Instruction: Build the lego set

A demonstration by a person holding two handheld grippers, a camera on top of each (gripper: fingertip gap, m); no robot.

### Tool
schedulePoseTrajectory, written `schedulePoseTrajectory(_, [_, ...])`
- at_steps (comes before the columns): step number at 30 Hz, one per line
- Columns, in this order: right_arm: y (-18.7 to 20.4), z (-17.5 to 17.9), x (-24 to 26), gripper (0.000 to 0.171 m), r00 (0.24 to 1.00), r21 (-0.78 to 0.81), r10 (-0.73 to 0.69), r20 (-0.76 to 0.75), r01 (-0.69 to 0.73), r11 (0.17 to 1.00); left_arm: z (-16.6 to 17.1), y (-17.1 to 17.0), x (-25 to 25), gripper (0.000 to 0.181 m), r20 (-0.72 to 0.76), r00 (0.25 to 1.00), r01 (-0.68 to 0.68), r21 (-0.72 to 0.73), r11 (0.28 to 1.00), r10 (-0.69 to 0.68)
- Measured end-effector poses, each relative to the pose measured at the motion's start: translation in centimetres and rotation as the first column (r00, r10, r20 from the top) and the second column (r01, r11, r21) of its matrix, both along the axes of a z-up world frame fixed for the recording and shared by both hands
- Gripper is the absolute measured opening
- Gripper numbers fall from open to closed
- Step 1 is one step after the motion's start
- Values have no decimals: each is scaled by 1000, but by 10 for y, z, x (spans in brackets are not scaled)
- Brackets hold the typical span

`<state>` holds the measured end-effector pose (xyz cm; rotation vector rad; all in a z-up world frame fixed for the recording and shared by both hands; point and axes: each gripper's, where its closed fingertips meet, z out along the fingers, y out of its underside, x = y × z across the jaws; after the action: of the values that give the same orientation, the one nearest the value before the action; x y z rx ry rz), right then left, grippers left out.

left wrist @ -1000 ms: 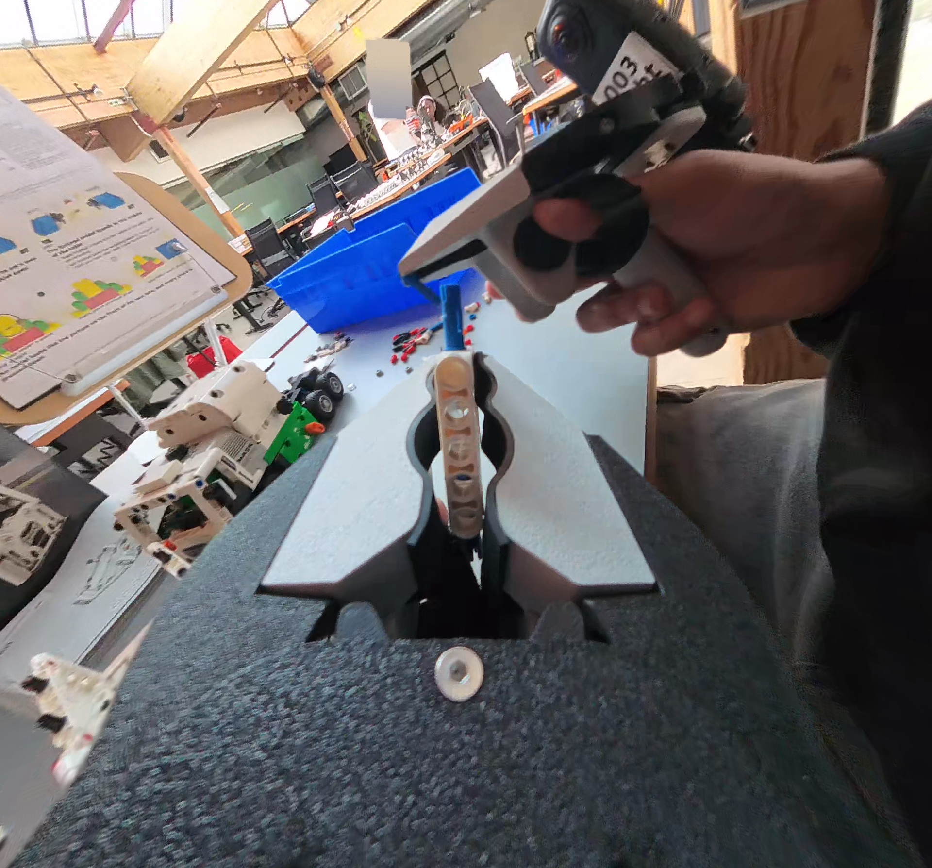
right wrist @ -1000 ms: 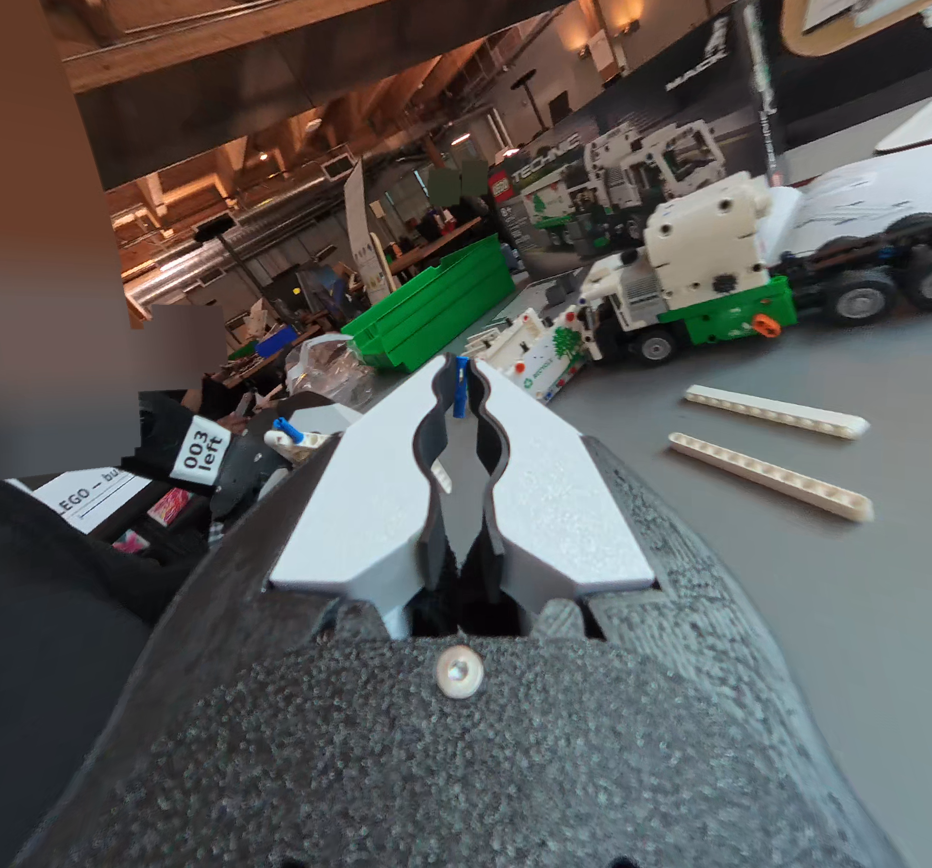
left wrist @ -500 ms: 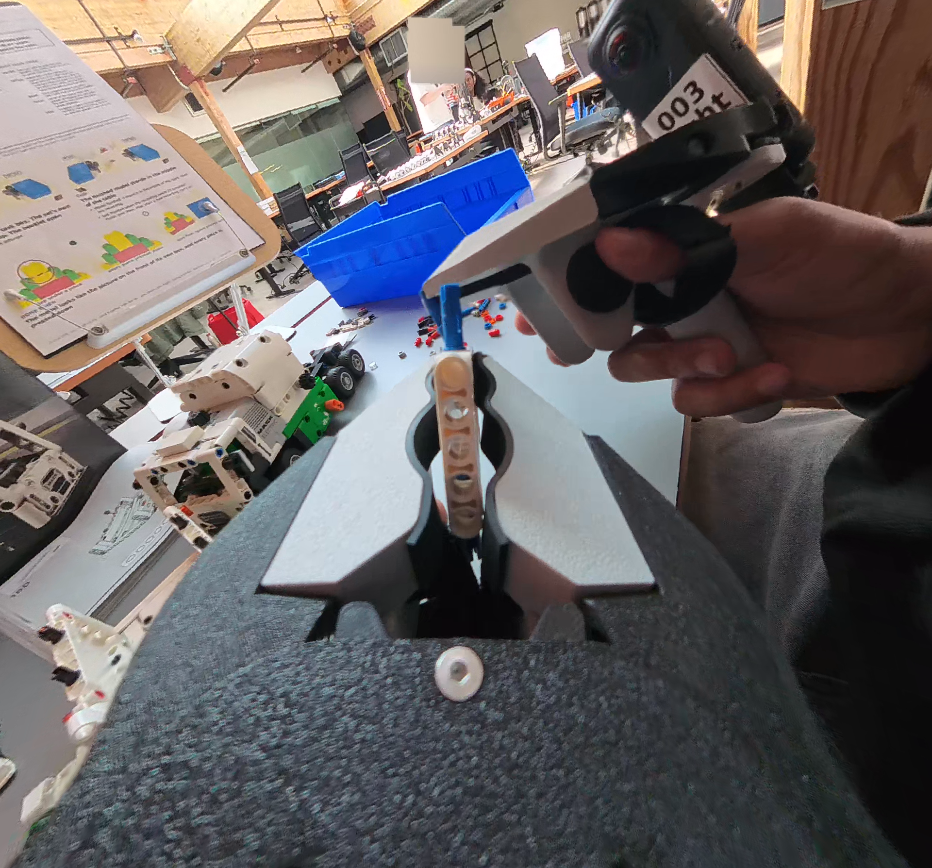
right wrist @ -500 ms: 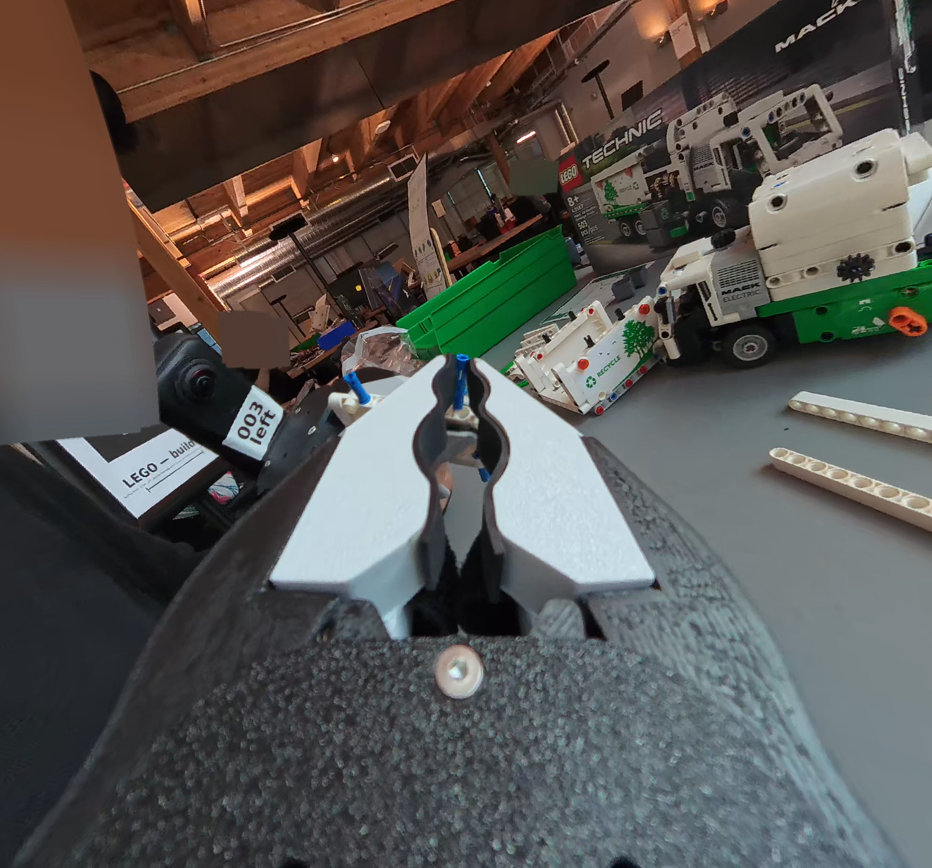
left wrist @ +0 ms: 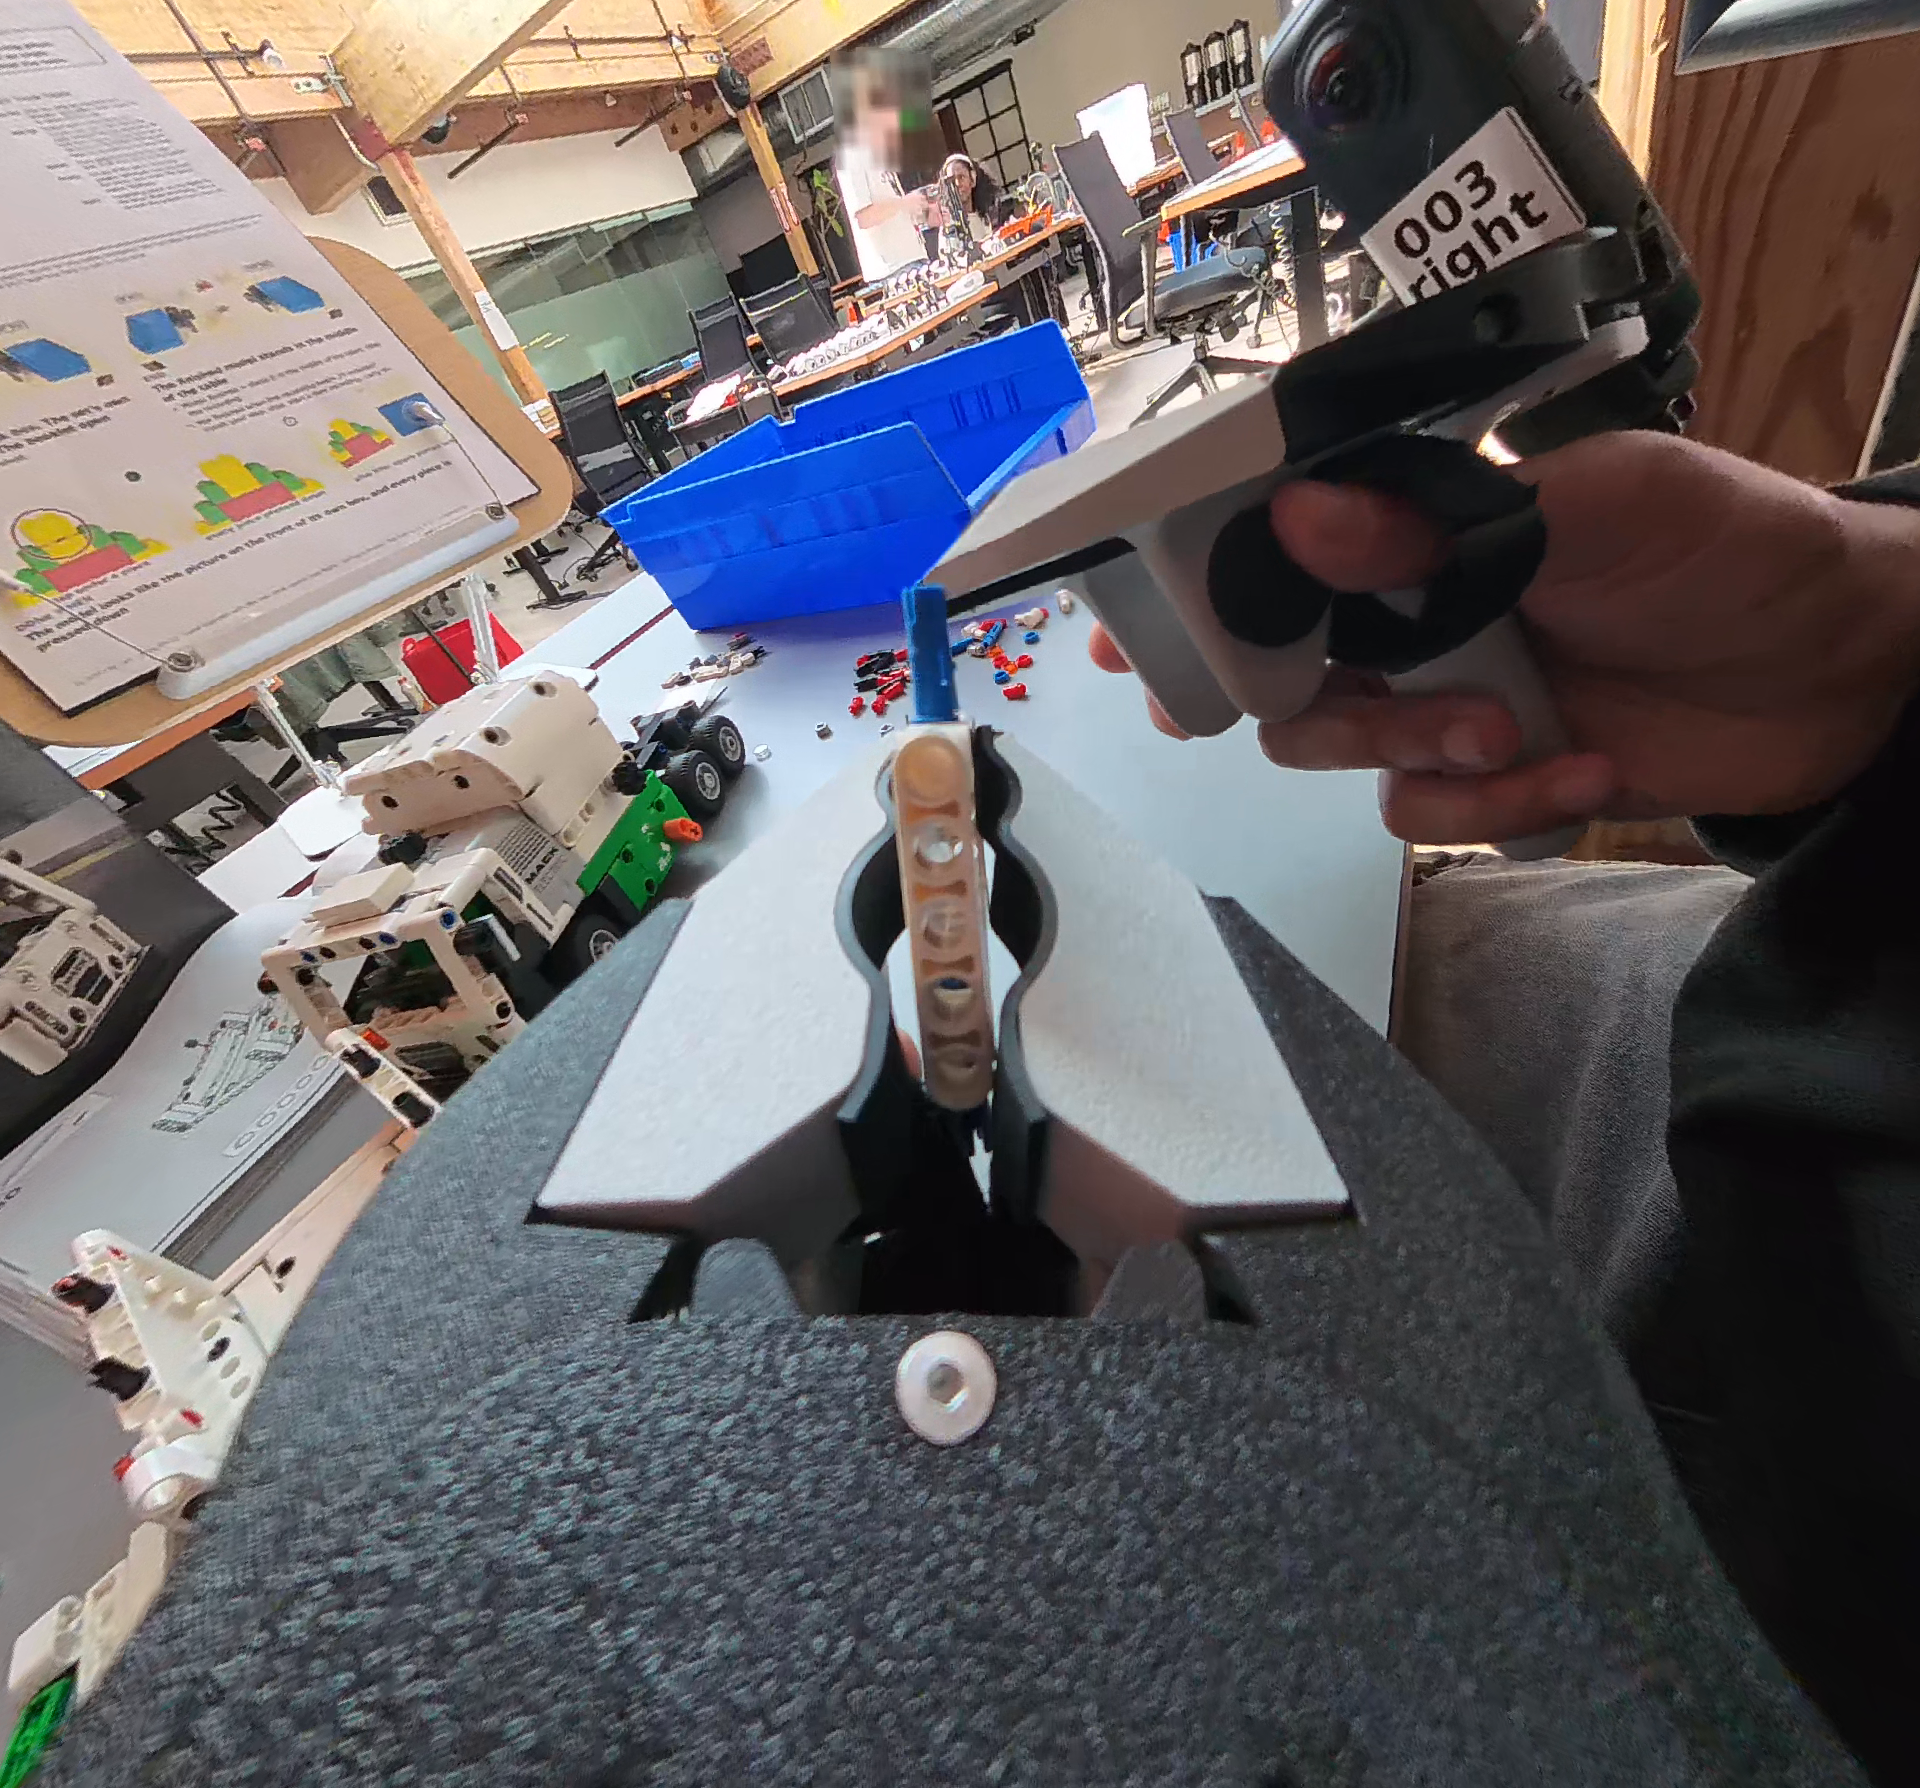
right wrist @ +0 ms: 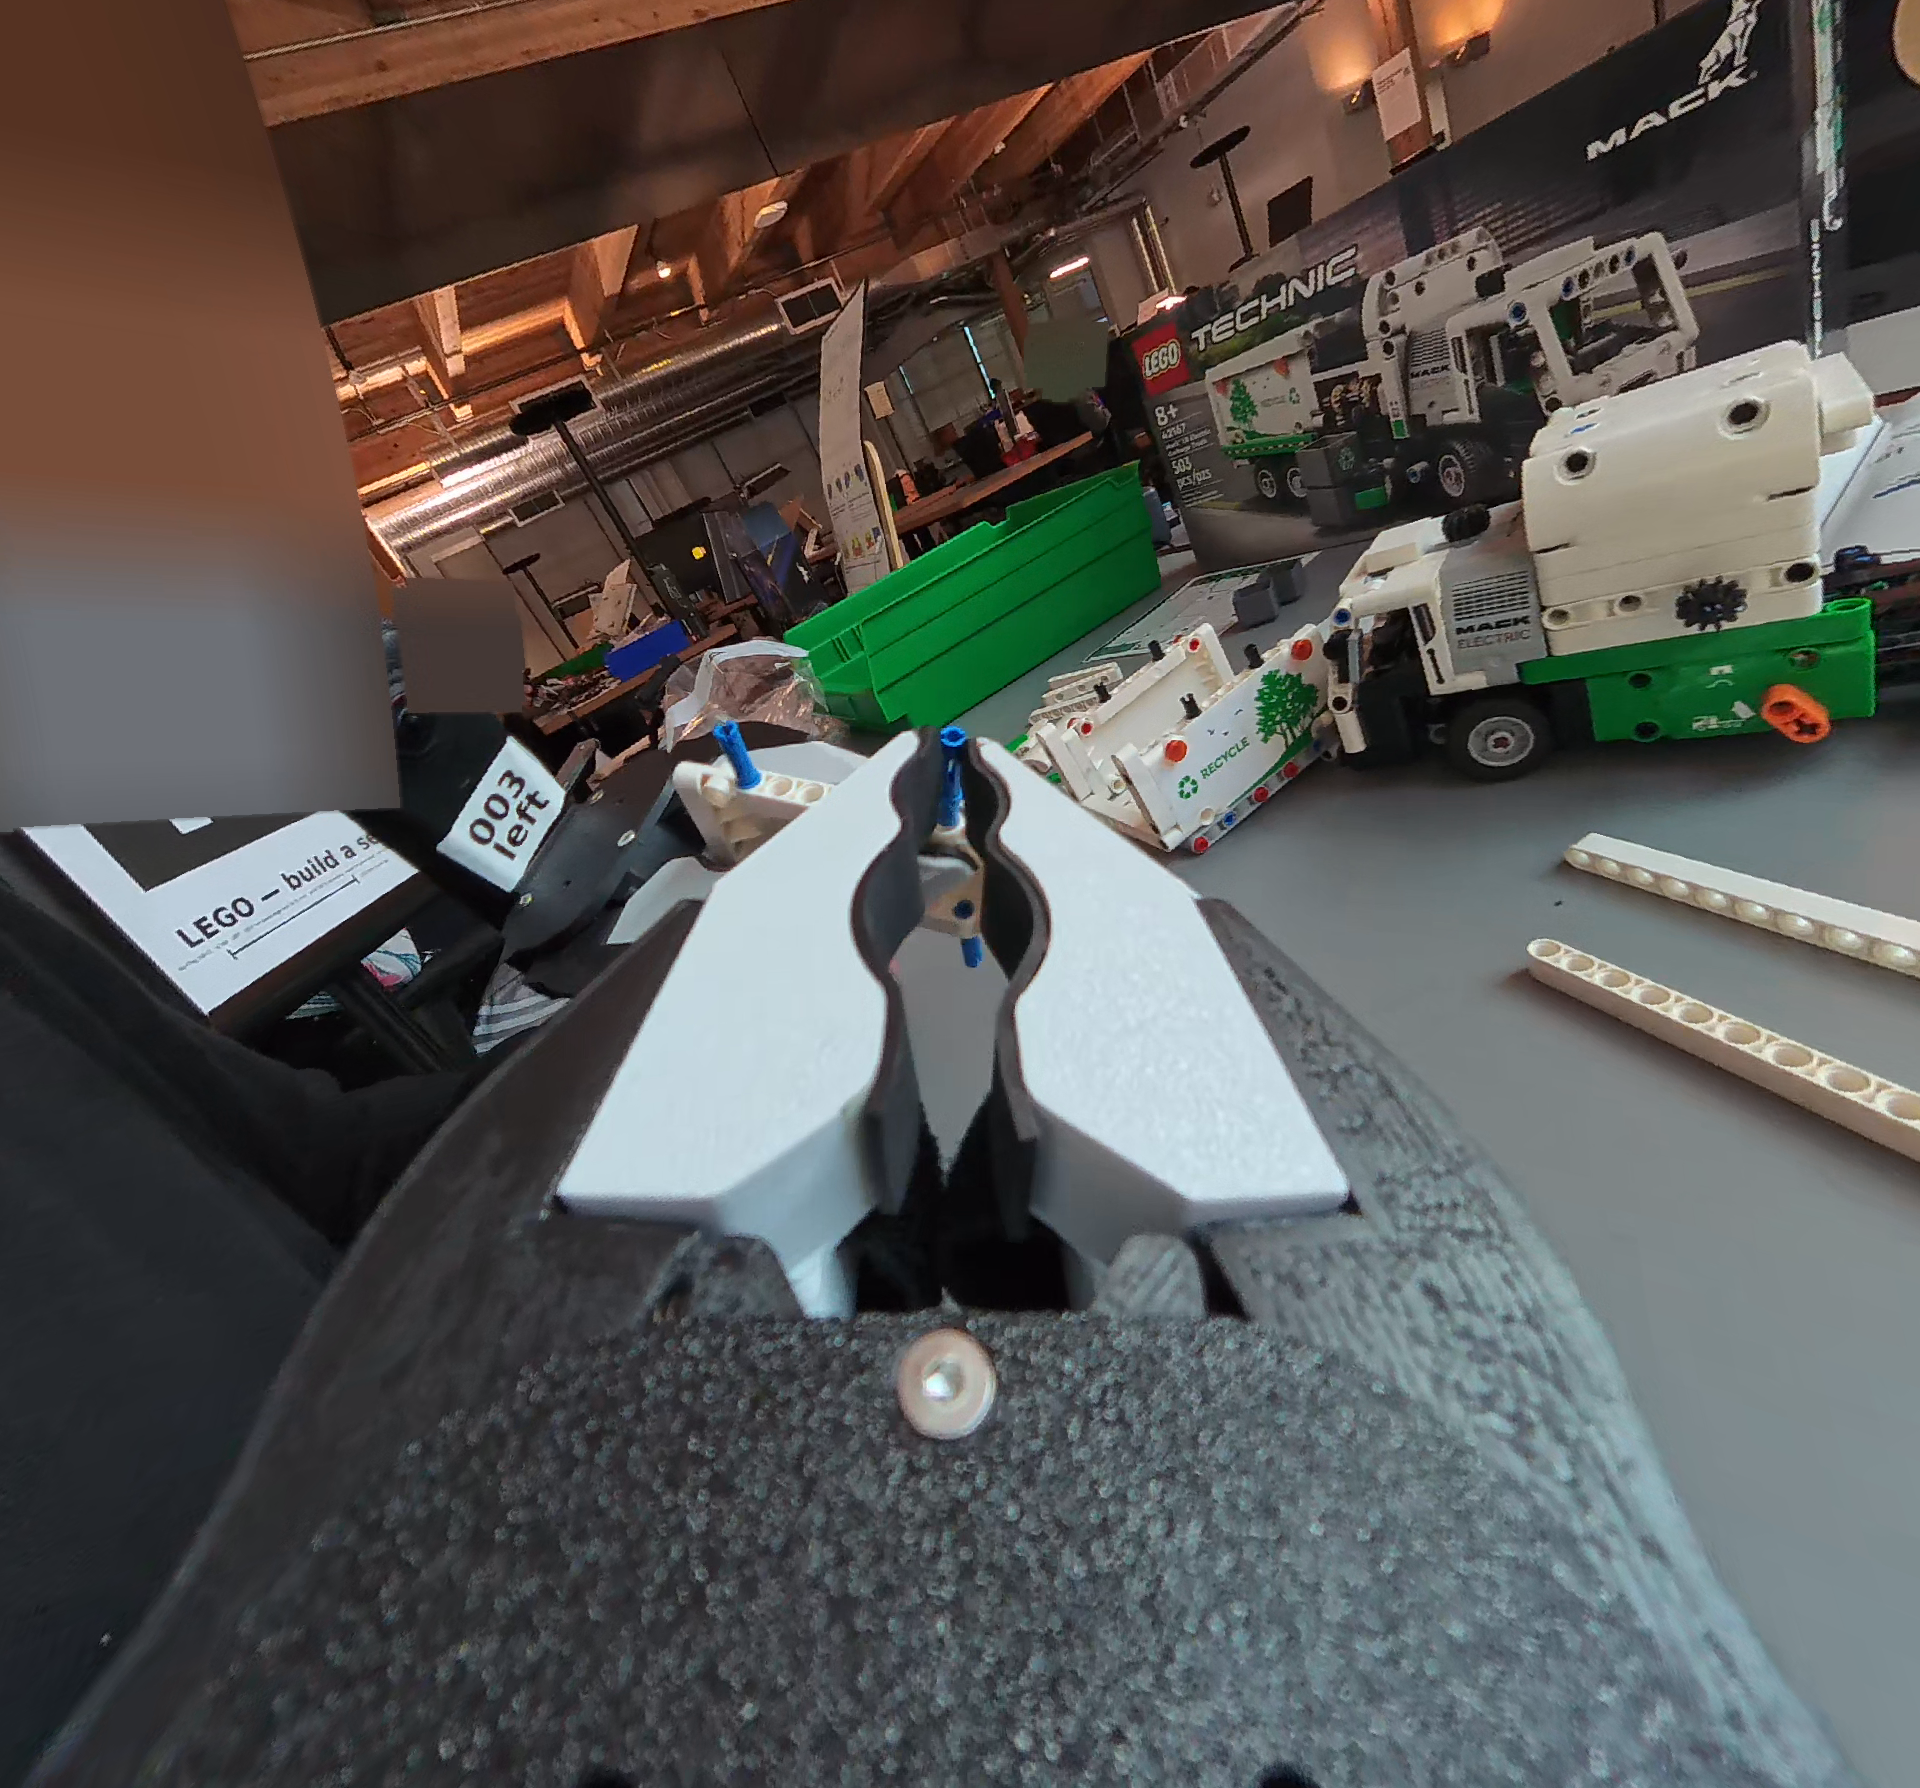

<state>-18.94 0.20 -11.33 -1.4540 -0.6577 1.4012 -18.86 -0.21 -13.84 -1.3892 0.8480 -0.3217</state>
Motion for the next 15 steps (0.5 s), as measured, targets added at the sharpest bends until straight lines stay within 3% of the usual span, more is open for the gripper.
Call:
schedulePoseTrajectory(1, [-1, -1, -1, 2, 1000, -2, 5, 2, -5, 1000, 0, 0, -1, 5, 1, 1000, -2, -1, 1000, 2])
schedulePoseTrajectory(15, [-1, -6, 1, 2, 999, 30, -18, 41, 16, 999, -2, 1, -2, 7, 4, 1000, 8, -37, 999, -7])
